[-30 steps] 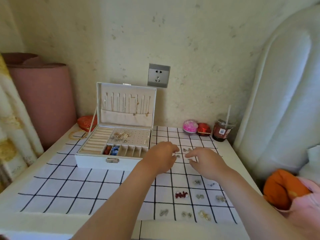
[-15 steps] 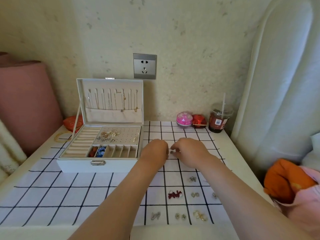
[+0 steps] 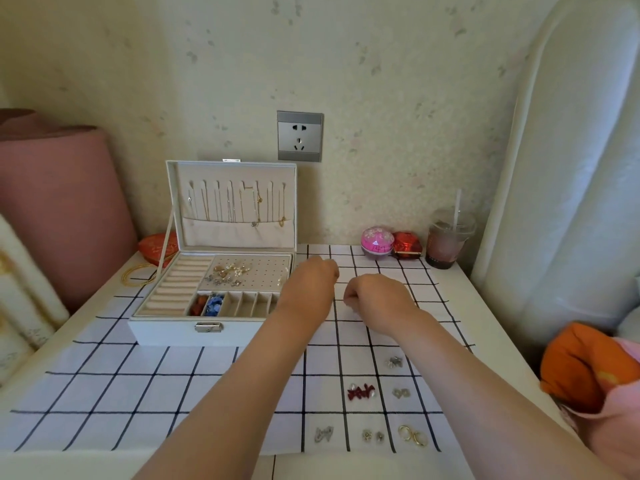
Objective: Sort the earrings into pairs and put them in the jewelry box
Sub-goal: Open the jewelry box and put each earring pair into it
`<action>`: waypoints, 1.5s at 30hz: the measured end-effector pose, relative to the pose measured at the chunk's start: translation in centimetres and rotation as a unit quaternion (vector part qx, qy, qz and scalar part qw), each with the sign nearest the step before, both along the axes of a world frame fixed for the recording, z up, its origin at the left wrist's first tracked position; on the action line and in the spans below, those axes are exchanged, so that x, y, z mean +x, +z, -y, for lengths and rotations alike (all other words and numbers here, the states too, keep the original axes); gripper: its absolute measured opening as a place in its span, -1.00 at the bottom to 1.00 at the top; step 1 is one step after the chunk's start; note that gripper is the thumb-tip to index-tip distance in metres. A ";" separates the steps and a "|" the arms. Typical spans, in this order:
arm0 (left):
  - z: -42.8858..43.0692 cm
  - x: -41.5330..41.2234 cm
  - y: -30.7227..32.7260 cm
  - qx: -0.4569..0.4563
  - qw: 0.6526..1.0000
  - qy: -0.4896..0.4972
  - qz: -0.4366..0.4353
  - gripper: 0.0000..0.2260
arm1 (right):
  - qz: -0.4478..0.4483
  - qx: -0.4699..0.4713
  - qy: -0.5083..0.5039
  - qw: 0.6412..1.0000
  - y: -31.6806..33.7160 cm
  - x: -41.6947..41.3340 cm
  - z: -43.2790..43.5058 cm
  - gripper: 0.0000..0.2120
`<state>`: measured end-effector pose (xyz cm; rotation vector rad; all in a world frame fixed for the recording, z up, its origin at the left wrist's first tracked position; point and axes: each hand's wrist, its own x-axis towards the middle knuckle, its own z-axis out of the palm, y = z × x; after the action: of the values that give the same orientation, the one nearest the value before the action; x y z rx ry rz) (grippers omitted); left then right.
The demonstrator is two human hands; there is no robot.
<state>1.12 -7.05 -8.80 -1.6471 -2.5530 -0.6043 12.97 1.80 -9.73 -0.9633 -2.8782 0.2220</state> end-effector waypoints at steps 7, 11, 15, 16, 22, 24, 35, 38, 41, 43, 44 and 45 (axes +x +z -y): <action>5.1 -3.0 3.2 0.161 0.976 0.034 0.142 -0.91 | -0.224 -0.197 0.033 0.954 1.6 -2.1 2.0 -0.90; 7.6 -4.5 4.0 0.192 0.946 0.039 0.259 -0.91 | -0.263 -0.238 0.063 0.933 2.7 -3.7 4.2 -0.92; 9.3 -5.1 3.7 0.184 0.940 0.033 0.286 -0.93 | -0.260 -0.253 0.080 0.928 2.7 -4.8 5.8 -0.91; 9.6 -5.3 3.5 0.191 0.936 0.036 0.294 -0.93 | -0.258 -0.251 0.081 0.930 2.6 -4.9 6.1 -0.90; 10.4 -6.4 3.2 0.213 0.928 0.052 0.302 -0.92 | -0.197 -0.215 0.084 0.953 2.5 -5.1 7.0 -0.80; 10.5 -6.4 3.1 0.210 0.924 0.050 0.316 -0.92 | -0.195 -0.212 0.088 0.954 2.4 -5.2 7.1 -0.78; 10.6 -5.9 3.3 0.169 0.907 0.066 0.380 -0.87 | -0.308 -0.385 0.030 0.869 3.4 -5.2 7.5 -0.90; 10.6 -5.8 3.1 0.135 0.923 0.067 0.354 -0.91 | -0.289 -0.354 0.006 0.890 2.9 -5.5 7.4 -0.93; 10.6 -6.0 2.7 0.093 0.955 0.059 0.275 -0.85 | -0.257 -0.296 0.010 0.920 2.5 -5.7 7.4 -0.93; 10.9 -6.2 2.4 0.074 0.967 0.042 0.238 -0.85 | -0.234 -0.257 0.019 0.938 2.4 -5.8 7.5 -0.90; 11.0 -6.4 2.1 0.066 0.975 0.032 0.211 -0.85 | -0.223 -0.228 0.021 0.947 2.4 -5.9 7.6 -0.90; 11.1 -6.7 1.8 0.056 0.983 0.024 0.175 -0.85 | -0.210 -0.193 0.022 0.958 2.3 -5.9 7.7 -0.90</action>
<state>-5.57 -18.17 -7.02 -1.5566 -2.7165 -1.0999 7.09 -5.88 -7.40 -0.7797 -2.5054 0.9007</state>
